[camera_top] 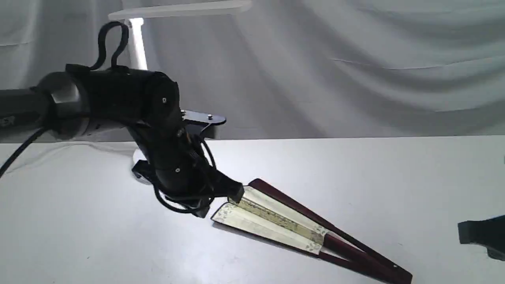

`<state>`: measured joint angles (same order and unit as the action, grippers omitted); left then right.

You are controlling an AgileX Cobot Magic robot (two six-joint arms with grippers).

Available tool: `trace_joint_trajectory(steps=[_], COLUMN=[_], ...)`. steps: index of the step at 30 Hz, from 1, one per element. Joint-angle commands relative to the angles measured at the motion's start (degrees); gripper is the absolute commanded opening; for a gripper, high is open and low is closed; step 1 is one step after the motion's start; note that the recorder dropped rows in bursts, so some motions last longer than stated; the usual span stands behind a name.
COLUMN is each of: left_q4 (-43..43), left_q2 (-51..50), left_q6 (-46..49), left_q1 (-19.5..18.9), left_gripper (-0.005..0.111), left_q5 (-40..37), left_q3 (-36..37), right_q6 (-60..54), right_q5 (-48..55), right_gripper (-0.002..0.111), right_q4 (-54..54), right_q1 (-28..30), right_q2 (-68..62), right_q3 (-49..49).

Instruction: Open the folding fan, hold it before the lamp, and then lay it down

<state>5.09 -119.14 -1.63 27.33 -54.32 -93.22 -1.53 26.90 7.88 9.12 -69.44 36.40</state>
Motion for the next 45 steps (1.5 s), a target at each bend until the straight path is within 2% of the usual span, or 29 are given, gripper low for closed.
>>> trace_joint_trajectory(steps=[1, 4, 11, 16, 20, 22, 24, 30, 32, 37, 45], left_q4=[0.2, 0.2, -0.1, 0.6, 2.7, 2.7, 2.3, 1.9, 2.0, 5.1, 10.1], left_q2=[3.0, 6.0, 13.2, 17.6, 20.9, 22.4, 24.1, 26.5, 26.5, 26.5, 26.5], left_q6=[0.5, 1.0, 2.7, 3.4, 3.2, 3.3, 3.3, 3.3, 3.3, 3.3, 3.4], left_q1=[0.0, 0.0, -0.6, -4.5, -9.2, -10.1, -10.1, -10.0, -10.0, -10.0, -10.0], left_gripper=[0.000, 0.000, 0.000, 0.000, 0.000, 0.000, 0.000, 0.000, 0.000, 0.000, 0.000], left_q5=[-0.6, 1.5, 4.7, 5.7, 4.7, 4.4, 4.8, 7.2, 8.6, 12.0, 15.3], left_q3=[1.6, 6.3, 17.6, 24.5, 28.3, 29.6, 31.3, 35.3, 36.5, 38.2, 38.2], right_q6=[0.1, -1.1, -15.2, -17.7, -18.0, -19.7, -23.1, -32.9, -33.4, -34.2, -34.4], right_q5=[1.6, 2.5, 4.3, 6.8, 7.8, 7.9, 8.3, 14.8, 17.4, 22.8, 25.1], right_gripper=[0.000, 0.000, 0.000, 0.000, 0.000, 0.001, 0.004, 0.032, 0.037, 0.040, 0.040], right_q4=[0.8, 4.1, 18.3, 20.4, 20.7, 21.5, 23.5, 35.3, 37.5, 38.2, 42.0], right_q1=[-0.1, -0.1, -0.1, -0.1, -0.1, -0.1, -0.1, -0.1, -0.1, -0.1, -0.1], right_q2=[-4.9, -9.2, -17.4, -22.6, -26.8, -29.0, -31.0, -38.0, -40.8, -47.1, -54.5], right_q3=[3.3, 5.8, 11.7, 16.3, 20.3, 22.3, 23.9, 30.6, 32.7, 38.7, 45.8])
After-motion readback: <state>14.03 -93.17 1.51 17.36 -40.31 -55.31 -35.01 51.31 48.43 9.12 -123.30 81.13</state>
